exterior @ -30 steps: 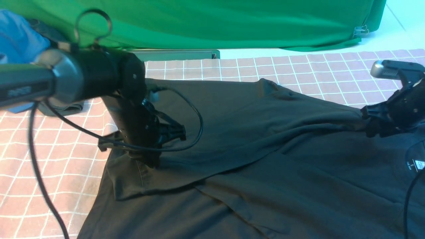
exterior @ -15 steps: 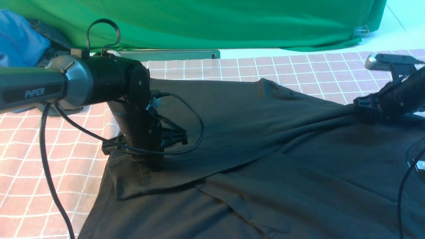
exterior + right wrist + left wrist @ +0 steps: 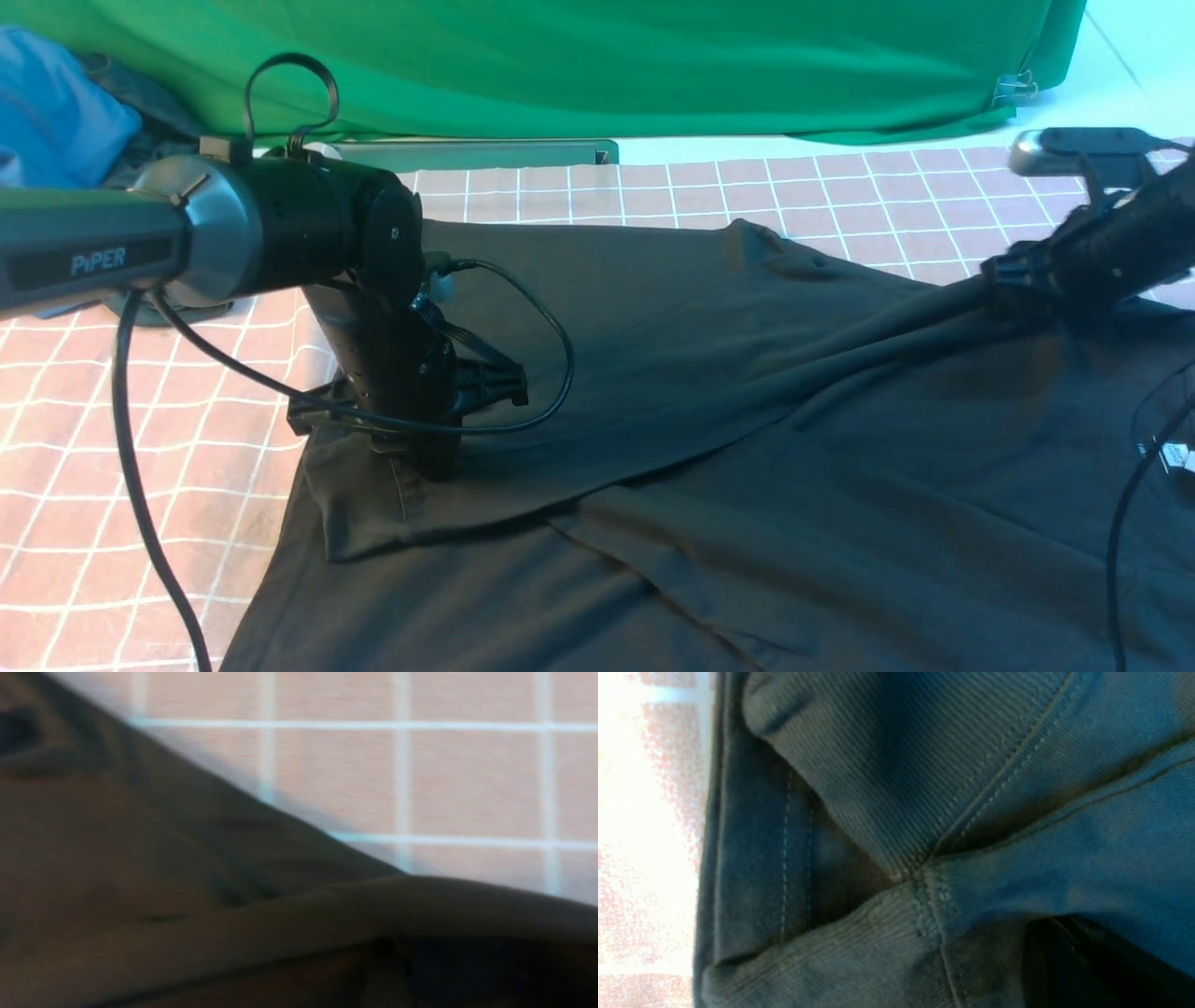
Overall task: Fold a long-sleeved shirt over a pink coffee tablecloth.
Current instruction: 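Grasp the near edge of the shirt at its hem and shoulder corners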
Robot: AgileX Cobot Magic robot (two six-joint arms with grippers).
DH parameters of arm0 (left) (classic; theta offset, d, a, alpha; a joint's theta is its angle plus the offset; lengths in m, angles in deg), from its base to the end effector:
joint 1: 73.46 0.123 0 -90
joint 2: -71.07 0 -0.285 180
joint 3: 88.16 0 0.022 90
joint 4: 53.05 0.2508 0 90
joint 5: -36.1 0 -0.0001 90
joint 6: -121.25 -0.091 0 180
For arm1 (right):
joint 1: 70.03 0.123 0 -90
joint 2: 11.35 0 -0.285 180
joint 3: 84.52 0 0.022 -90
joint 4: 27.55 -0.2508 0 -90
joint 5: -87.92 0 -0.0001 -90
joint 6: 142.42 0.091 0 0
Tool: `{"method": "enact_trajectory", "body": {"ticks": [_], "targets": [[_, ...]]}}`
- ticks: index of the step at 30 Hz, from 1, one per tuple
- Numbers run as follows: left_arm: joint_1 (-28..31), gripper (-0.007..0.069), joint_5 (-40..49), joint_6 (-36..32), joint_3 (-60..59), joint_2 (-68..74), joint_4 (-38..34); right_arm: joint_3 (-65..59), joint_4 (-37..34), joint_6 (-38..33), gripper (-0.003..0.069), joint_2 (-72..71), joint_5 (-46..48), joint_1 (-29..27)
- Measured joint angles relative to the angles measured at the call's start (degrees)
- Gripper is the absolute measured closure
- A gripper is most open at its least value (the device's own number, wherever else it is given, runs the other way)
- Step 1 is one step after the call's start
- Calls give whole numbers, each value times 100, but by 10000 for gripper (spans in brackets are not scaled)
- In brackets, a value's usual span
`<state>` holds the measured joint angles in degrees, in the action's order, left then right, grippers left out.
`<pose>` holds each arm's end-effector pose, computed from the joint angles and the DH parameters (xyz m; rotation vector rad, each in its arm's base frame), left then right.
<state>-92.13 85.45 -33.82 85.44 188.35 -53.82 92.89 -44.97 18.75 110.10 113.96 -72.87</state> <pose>0.3431 -0.1169 0.1652 -0.1778 3.0263 -0.0837 0.4153 -0.0086 0.1666 -0.0530 2.5923 0.1337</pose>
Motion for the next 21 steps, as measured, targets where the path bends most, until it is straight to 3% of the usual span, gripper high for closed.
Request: {"method": "enact_trajectory", "body": {"ticks": [7, 9, 11, 12, 13, 21], "targets": [[0, 612, 23, -19, 0, 0, -5, 47, 0, -97, 221, 239, -160, 202], [0, 612, 23, -19, 0, 0, -5, 47, 13, -104, 323, 246, -233, 202], [0, 612, 23, -19, 0, 0, -10, 47, 13, -117, 496, 250, -293, 204], [0, 612, 23, -19, 0, 0, -10, 47, 13, -125, 510, 250, -301, 204], [0, 612, 23, -19, 0, 0, -10, 47, 13, -199, 586, 257, -296, 204], [0, 612, 30, -120, 5, 0, -10, 47, 101, -388, 617, -253, 729, 55]]}}
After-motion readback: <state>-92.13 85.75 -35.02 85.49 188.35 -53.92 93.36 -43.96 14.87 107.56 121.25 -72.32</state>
